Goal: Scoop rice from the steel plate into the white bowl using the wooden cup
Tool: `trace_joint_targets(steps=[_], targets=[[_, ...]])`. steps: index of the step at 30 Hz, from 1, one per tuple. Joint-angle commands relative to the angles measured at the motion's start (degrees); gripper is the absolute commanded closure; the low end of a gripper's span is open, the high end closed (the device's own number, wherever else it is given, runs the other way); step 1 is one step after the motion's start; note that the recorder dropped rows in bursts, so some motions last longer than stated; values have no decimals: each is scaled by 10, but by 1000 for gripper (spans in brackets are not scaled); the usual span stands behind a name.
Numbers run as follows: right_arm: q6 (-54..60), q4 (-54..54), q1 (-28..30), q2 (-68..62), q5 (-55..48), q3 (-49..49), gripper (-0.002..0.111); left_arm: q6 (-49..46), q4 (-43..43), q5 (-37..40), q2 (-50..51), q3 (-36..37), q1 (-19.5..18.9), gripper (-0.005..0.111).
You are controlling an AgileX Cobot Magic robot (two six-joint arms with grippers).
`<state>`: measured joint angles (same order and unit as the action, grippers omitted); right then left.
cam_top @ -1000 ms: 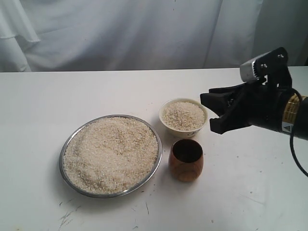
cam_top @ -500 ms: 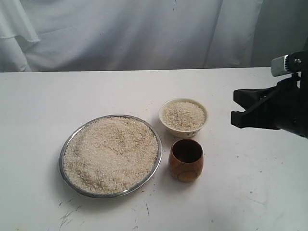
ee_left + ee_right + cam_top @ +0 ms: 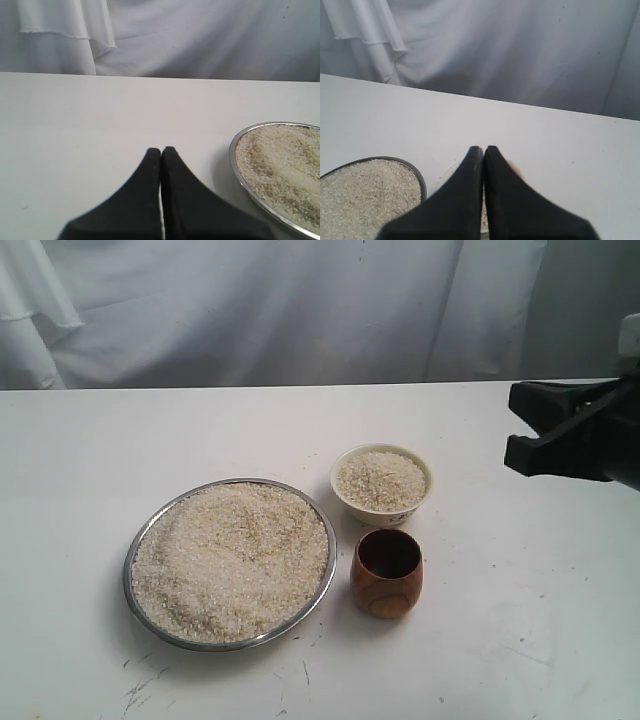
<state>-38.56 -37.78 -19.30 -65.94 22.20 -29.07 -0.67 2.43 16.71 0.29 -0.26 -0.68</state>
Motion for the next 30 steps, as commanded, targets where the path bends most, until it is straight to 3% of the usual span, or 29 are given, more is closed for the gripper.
trace_joint_targets(steps=[1, 18, 25, 30], targets=[[5, 18, -1, 4, 0, 4, 108, 2, 0, -4, -3, 3, 1, 107], [8, 64, -1, 39, -12, 4, 108, 2, 0, -4, -3, 3, 1, 107], [7, 73, -1, 121, -172, 5, 108, 2, 0, -4, -3, 3, 1, 107], [7, 73, 21, 194, -199, 28, 108, 2, 0, -4, -3, 3, 1, 107]])
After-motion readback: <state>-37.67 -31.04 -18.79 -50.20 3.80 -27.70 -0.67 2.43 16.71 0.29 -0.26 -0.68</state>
